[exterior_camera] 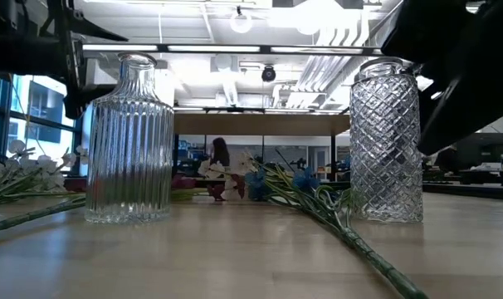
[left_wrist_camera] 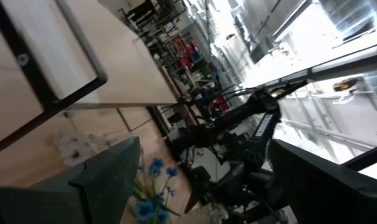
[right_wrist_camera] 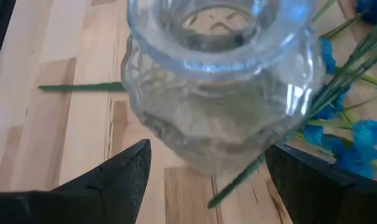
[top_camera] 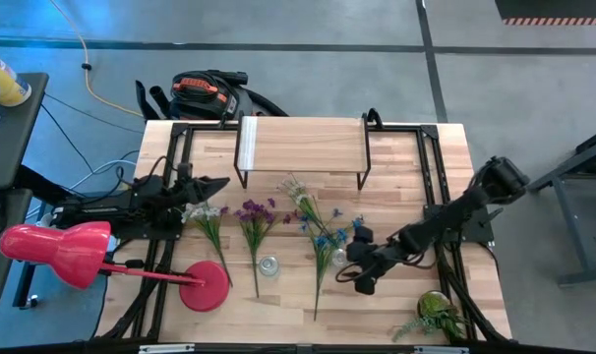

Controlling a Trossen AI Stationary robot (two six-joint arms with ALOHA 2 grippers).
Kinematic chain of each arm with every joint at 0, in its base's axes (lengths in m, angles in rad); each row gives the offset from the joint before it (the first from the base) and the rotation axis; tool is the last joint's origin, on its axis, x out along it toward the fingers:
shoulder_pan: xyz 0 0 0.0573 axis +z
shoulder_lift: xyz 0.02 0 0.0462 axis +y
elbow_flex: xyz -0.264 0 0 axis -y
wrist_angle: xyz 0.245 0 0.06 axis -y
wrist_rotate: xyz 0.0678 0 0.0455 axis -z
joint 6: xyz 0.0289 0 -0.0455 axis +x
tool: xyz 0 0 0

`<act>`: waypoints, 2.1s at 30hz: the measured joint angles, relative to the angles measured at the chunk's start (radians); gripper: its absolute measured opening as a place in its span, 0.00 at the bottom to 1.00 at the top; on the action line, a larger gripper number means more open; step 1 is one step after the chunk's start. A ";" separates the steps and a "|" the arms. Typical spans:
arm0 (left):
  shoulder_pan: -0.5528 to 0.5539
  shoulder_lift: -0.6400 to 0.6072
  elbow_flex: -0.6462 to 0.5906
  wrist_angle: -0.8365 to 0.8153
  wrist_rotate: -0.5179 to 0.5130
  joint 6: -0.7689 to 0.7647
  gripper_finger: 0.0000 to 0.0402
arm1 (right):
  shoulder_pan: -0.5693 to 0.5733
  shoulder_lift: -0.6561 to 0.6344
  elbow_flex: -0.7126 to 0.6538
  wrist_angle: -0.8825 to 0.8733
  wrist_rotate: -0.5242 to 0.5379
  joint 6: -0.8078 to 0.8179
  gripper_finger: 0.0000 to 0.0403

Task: Pick and place flowers into a vace then onto a shelf
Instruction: Put the blue flowers into the right transparent vase

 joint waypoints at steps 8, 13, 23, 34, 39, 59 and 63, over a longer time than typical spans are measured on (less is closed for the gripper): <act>0.000 0.000 0.000 -0.024 0.000 0.000 0.97 | -0.002 0.063 0.000 0.063 0.098 0.010 0.76; 0.000 0.000 0.000 -0.024 -0.003 -0.001 0.97 | -0.002 0.083 0.000 0.115 0.137 0.037 0.76; 0.000 0.000 0.000 -0.024 -0.043 -0.001 0.97 | -0.009 0.110 0.000 0.154 0.288 0.082 0.76; 0.000 0.000 0.000 -0.023 -0.127 -0.002 0.97 | -0.084 0.110 0.000 0.165 0.319 0.192 0.76; 0.000 0.000 0.000 -0.006 -0.150 -0.002 0.97 | -0.114 0.110 0.000 0.160 0.241 0.214 0.76; 0.000 0.062 0.000 0.021 -0.273 -0.050 0.97 | -0.091 0.108 0.002 0.118 0.197 0.376 0.66; 0.000 0.127 0.000 0.055 -0.250 -0.099 0.97 | -0.074 0.108 0.002 0.112 0.216 0.406 0.63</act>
